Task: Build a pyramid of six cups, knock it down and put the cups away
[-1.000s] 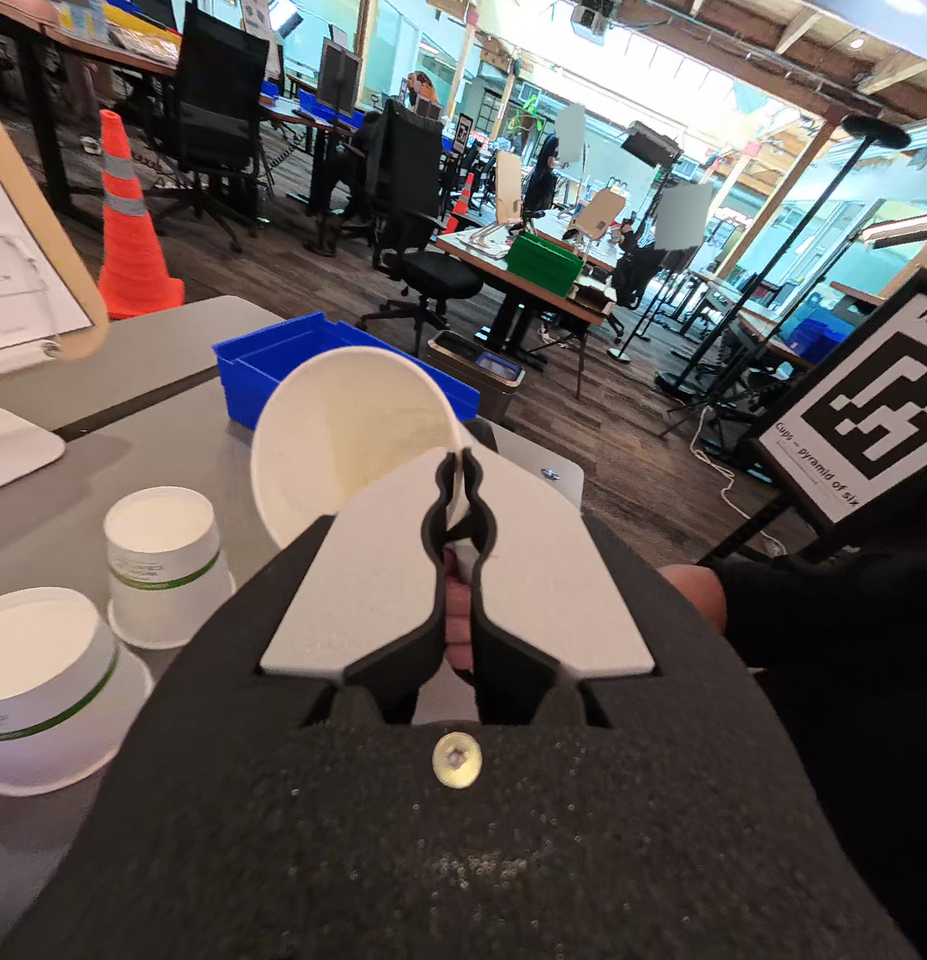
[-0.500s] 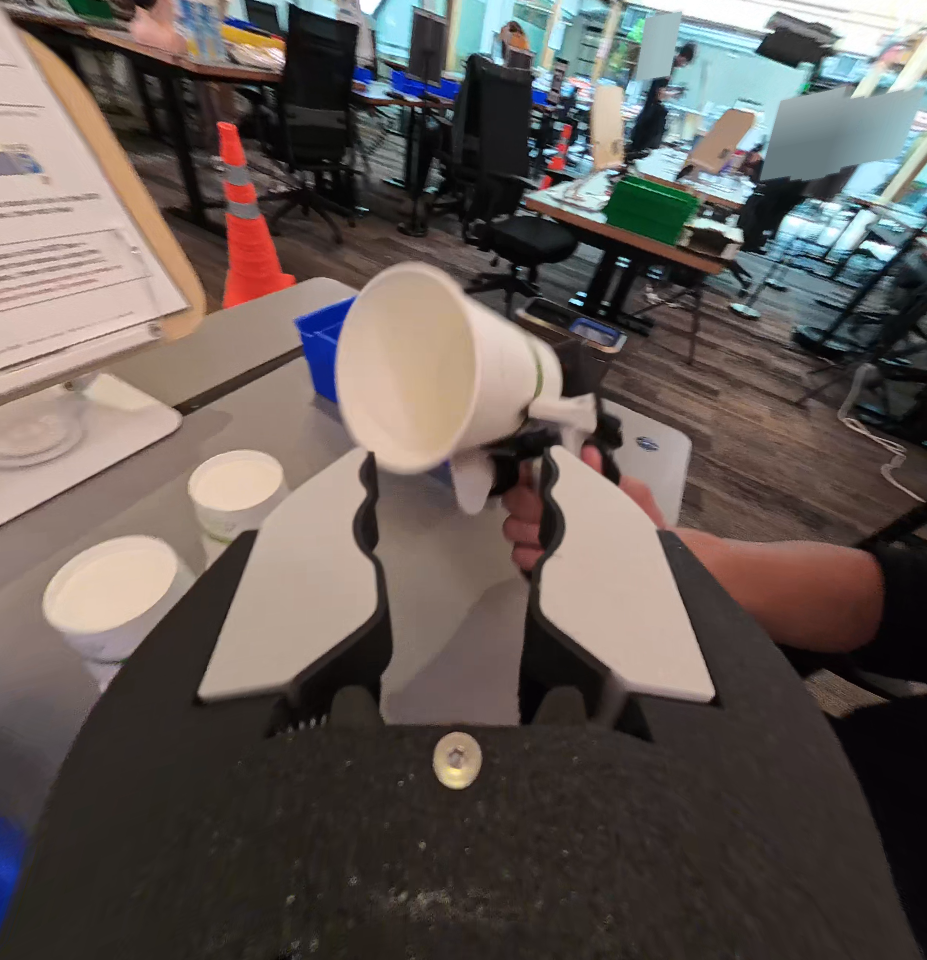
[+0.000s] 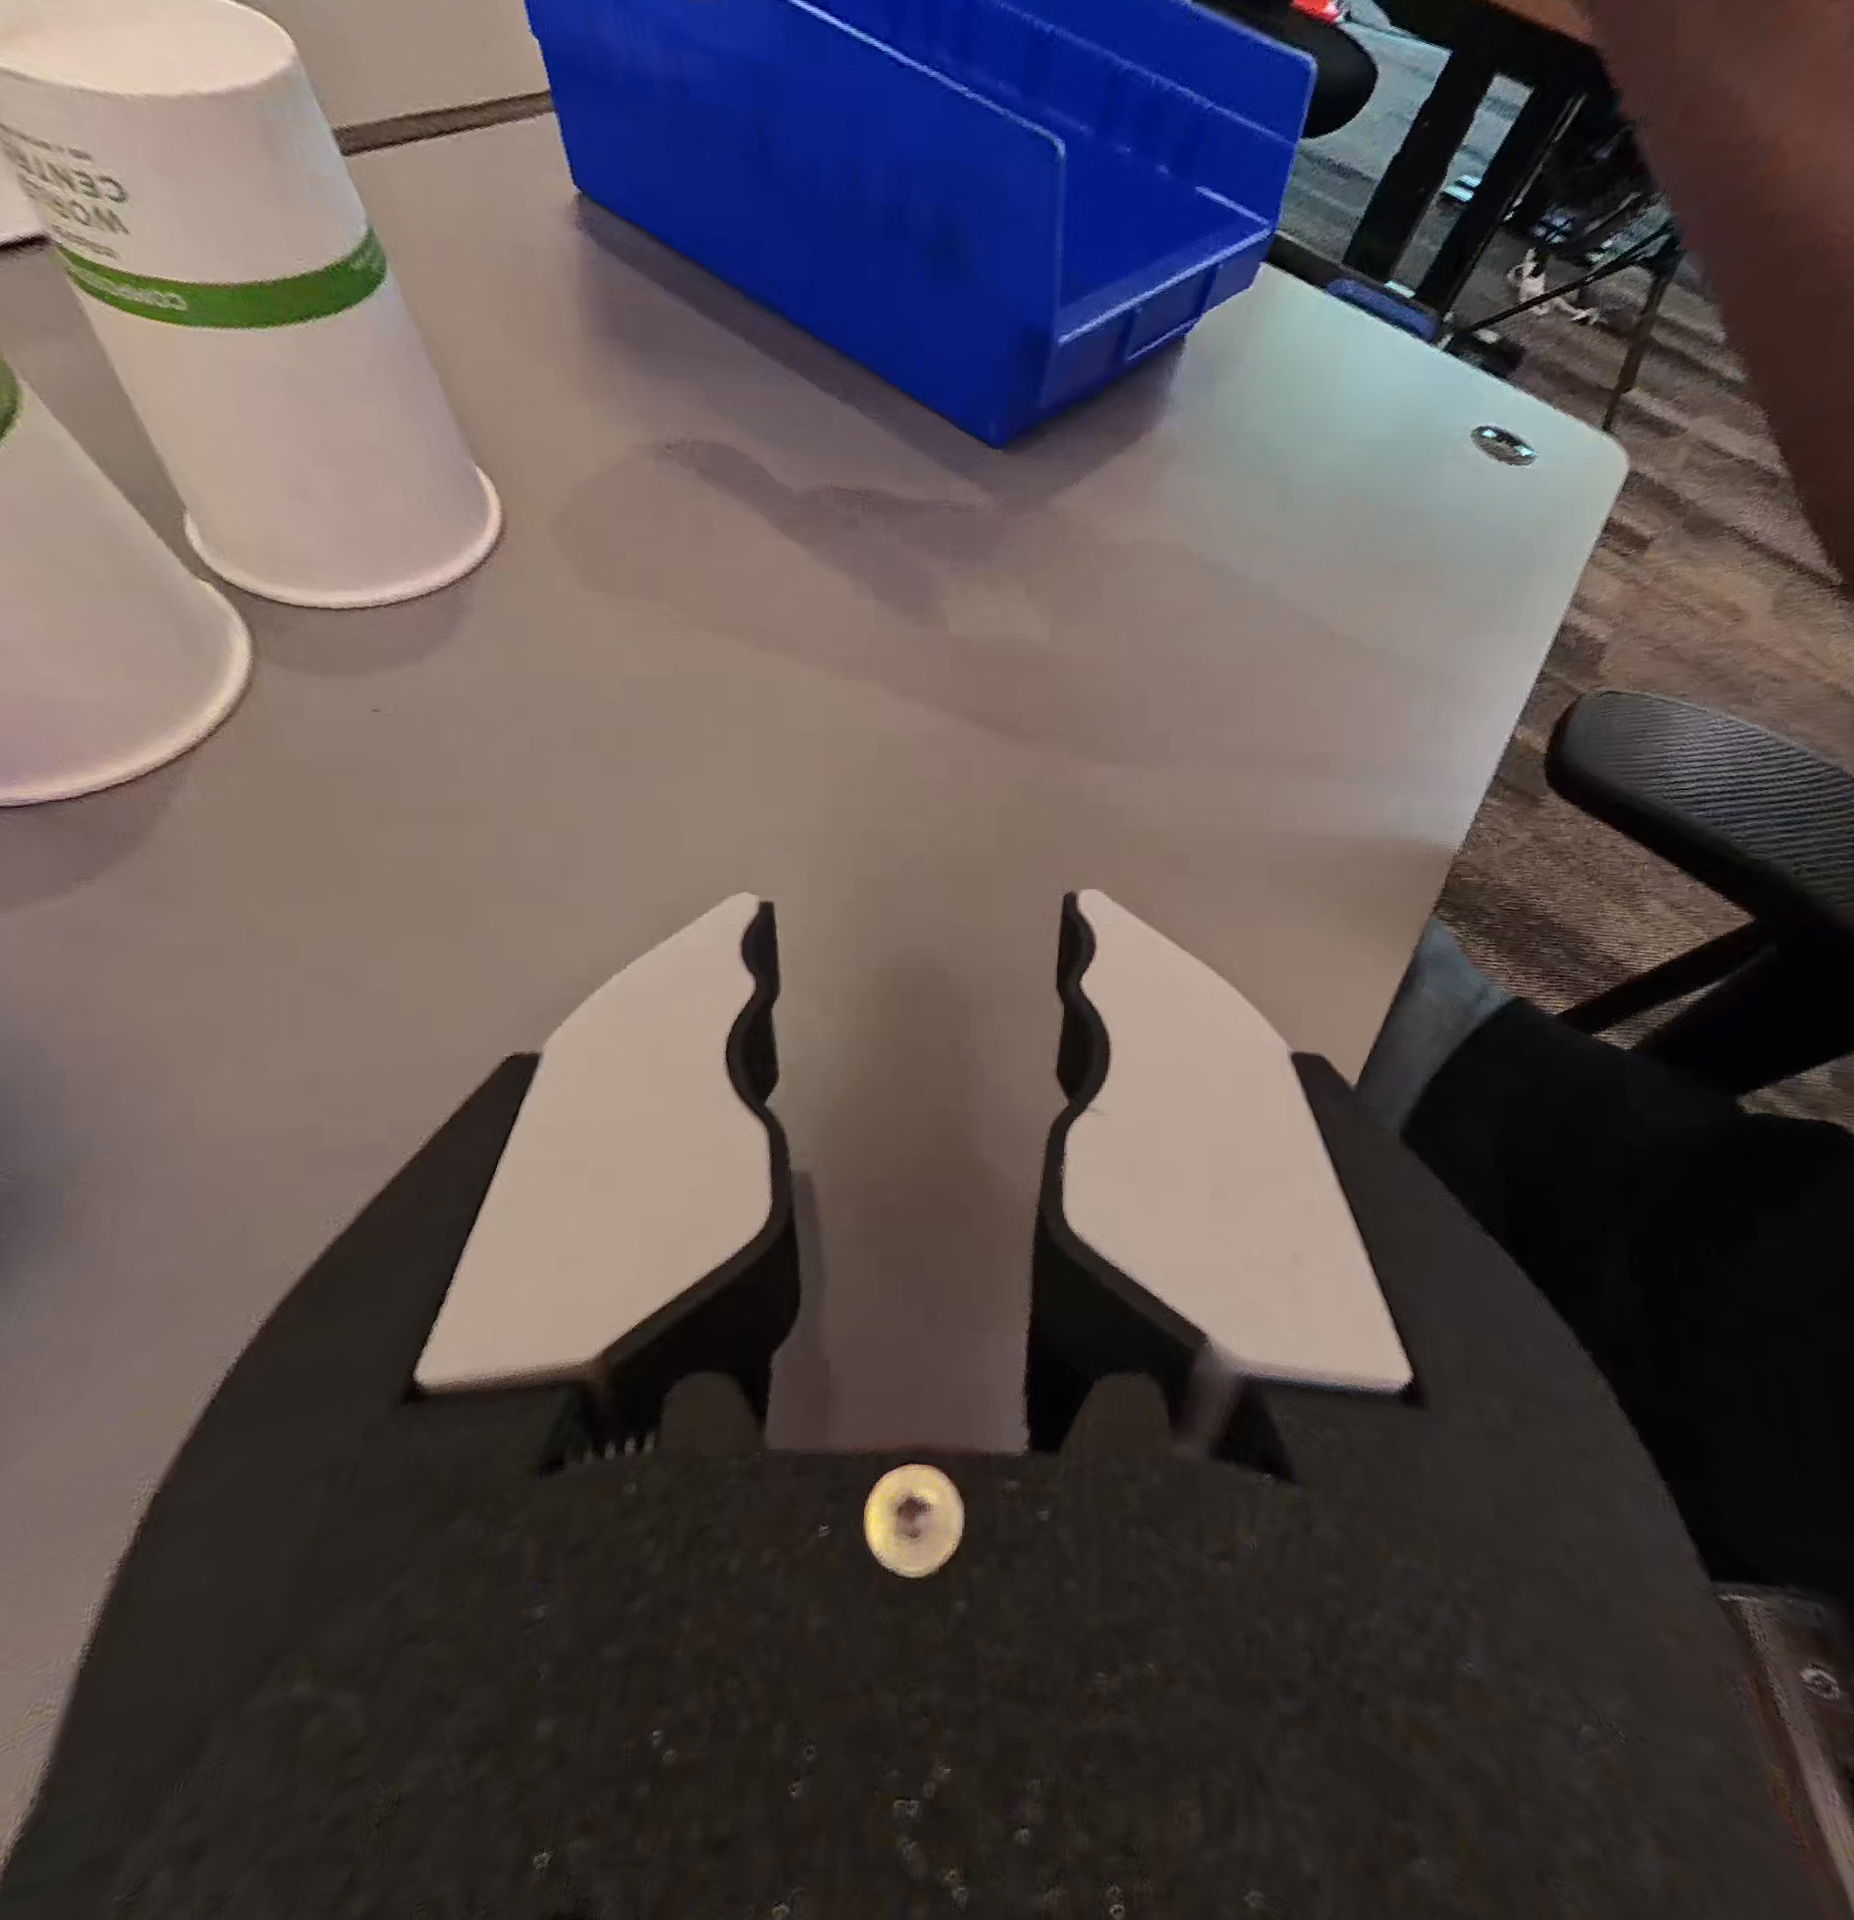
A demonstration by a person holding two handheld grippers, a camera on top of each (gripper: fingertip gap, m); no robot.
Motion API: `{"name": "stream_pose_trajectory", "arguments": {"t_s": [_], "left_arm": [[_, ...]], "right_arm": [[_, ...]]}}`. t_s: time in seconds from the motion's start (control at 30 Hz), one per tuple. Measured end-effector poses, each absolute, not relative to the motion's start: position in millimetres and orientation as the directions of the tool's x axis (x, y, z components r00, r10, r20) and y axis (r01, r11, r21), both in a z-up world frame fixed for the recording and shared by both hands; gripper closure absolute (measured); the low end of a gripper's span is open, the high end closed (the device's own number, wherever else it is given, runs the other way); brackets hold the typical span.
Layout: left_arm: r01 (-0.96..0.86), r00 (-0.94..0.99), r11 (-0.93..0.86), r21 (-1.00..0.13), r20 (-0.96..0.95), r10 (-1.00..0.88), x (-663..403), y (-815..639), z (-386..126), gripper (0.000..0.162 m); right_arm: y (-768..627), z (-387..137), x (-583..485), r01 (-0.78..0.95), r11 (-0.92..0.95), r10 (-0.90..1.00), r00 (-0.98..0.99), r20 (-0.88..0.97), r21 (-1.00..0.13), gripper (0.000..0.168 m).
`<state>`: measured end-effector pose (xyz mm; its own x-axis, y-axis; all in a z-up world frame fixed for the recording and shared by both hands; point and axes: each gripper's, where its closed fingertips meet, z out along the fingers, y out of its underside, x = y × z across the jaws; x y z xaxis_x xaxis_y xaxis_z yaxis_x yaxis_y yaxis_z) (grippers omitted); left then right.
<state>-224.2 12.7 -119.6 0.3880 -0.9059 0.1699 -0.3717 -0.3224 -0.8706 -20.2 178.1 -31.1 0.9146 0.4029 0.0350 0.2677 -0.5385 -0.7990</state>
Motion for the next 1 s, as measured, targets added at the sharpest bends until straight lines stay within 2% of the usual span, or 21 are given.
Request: {"name": "stream_pose_trajectory", "arguments": {"t_s": [0.17, 0.27, 0.4, 0.6, 0.77, 0.83, 1.0], "left_arm": [[-0.350, 0.378, -0.351, -0.869, 0.212, -0.901, -227.8, 11.5, -117.2, 0.111], [-0.335, 0.370, -0.363, -0.870, 0.233, -0.899, -228.5, 11.3, -113.3, 0.112], [-0.343, 0.360, -0.352, -0.871, 0.224, -0.905, -228.3, 8.8, -113.3, 0.113], [-0.384, 0.350, -0.327, -0.864, 0.191, -0.917, -225.4, 5.6, -119.9, 0.113], [-0.412, 0.340, -0.321, -0.853, 0.183, -0.923, -222.3, 2.5, -125.1, 0.113], [-0.418, 0.338, -0.317, -0.851, 0.178, -0.924, -221.4, 2.0, -125.9, 0.113], [-0.446, 0.334, -0.326, -0.834, 0.183, -0.925, -220.8, 0.8, -134.3, 0.113]], "right_arm": [[195.4, -113.0, -31.5, 0.370, -0.699, 0.373, 0.919, 0.129, -0.612, 0.100], [203.4, -128.6, -36.4, 0.359, -0.708, 0.334, 0.929, 0.159, -0.609, 0.097], [197.9, -147.5, -34.4, 0.347, -0.769, 0.296, 0.938, 0.182, -0.537, 0.095], [194.6, -147.4, -36.2, 0.352, -0.764, 0.281, 0.936, 0.212, -0.541, 0.095], [194.3, -142.0, -32.8, 0.363, -0.807, 0.308, 0.932, 0.193, -0.466, 0.095], [198.2, -123.0, -30.4, 0.375, -0.810, 0.316, 0.927, 0.204, -0.451, 0.098], [218.5, -60.5, -18.3, 0.432, -0.842, 0.359, 0.896, 0.260, -0.325, 0.087]]}}
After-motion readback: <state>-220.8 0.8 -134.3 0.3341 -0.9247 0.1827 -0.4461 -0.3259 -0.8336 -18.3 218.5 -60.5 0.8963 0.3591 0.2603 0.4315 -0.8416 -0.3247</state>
